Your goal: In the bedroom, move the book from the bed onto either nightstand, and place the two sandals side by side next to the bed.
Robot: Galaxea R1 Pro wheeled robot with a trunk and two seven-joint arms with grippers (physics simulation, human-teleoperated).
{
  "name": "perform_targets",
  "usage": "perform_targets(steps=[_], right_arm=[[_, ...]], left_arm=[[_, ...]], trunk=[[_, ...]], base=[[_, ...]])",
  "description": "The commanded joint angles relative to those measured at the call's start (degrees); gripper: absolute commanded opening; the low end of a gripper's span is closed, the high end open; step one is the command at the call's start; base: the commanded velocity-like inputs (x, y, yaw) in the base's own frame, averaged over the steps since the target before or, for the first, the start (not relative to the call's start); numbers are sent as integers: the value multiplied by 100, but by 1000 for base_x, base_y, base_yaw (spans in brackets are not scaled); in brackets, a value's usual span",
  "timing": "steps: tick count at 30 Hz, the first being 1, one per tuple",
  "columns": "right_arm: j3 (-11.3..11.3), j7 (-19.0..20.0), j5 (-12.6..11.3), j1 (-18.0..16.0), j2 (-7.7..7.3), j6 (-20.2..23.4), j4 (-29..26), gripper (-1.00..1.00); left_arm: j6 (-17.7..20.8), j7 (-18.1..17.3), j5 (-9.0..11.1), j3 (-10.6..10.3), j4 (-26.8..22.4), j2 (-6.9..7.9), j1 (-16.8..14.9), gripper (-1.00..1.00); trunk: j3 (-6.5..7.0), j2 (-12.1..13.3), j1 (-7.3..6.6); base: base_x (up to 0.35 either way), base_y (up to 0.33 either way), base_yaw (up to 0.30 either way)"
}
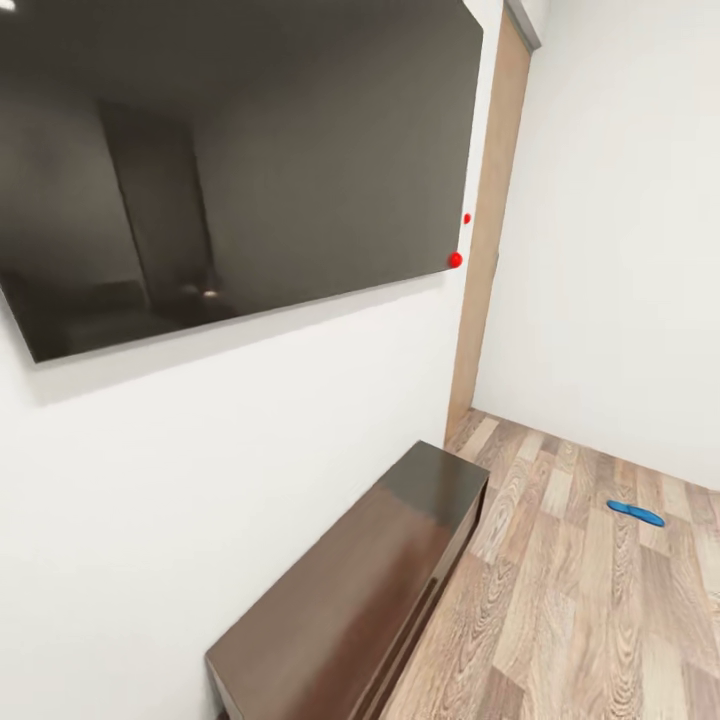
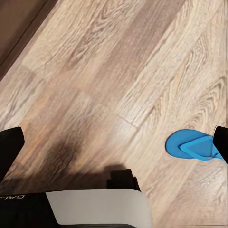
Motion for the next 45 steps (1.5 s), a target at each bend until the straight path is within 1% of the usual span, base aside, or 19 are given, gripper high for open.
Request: perform_targets(steps=[1,45], right_arm=[[-10,-1,5,-3,3,-11,2,100],[-10,-1,6,-3,6,-11,2,100]], left_arm=[[-12,-1,-4,12,-2,-3,-1,100],[-12,-1,-4,4,-2,-3,-1,100]], trunk=[[-5,-3,0],[-5,-3,0]], base=[[0,0,-250],[8,0,-246]])
